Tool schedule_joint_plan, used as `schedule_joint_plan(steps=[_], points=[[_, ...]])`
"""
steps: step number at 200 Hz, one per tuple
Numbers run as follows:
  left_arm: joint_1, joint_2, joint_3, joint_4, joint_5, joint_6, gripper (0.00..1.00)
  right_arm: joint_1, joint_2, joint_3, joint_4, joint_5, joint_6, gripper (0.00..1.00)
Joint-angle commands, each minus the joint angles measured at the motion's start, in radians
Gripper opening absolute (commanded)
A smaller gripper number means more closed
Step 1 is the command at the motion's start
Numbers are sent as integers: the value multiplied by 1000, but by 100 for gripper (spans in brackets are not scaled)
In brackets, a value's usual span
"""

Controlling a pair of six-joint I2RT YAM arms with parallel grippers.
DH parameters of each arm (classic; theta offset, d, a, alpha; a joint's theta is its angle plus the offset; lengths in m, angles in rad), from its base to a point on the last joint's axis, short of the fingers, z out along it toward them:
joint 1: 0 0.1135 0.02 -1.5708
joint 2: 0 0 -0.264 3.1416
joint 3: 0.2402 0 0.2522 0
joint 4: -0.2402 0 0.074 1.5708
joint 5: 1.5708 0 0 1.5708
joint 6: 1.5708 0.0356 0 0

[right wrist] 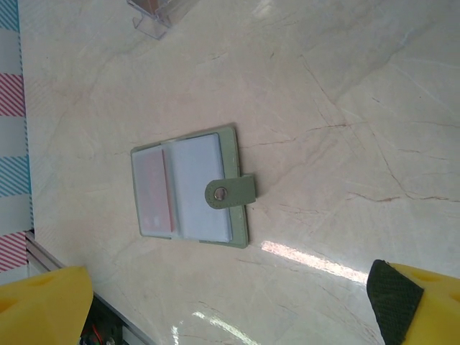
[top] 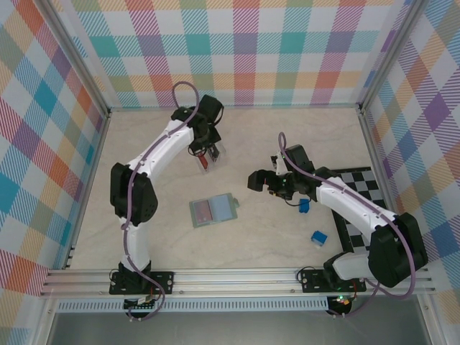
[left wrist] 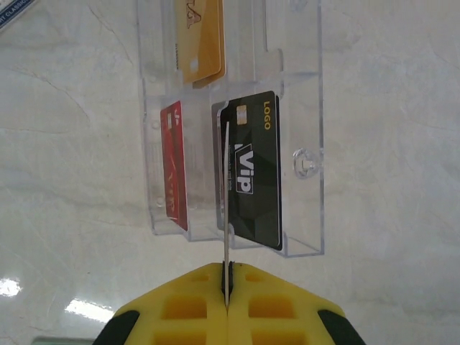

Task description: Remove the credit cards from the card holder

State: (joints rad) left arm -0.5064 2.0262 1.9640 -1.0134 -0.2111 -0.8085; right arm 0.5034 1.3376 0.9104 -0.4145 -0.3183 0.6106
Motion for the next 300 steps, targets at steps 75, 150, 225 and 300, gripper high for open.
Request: schedule_joint_plan(steps=[75, 150, 225, 300], points=[[-34, 202, 224, -123, -113, -63, 0, -7, -40, -30, -2, 6, -19, 100], [-30, 238, 226, -105, -101, -77, 0, -6, -28, -27, -8, -7, -10, 100], [-23, 263, 228, -109, -66, -83, 10, -6, -9, -25, -14, -8, -9, 100], [-19, 244, 237, -73, -12, -35, 27, -5, 0, -22, -16, -16, -11, 100]])
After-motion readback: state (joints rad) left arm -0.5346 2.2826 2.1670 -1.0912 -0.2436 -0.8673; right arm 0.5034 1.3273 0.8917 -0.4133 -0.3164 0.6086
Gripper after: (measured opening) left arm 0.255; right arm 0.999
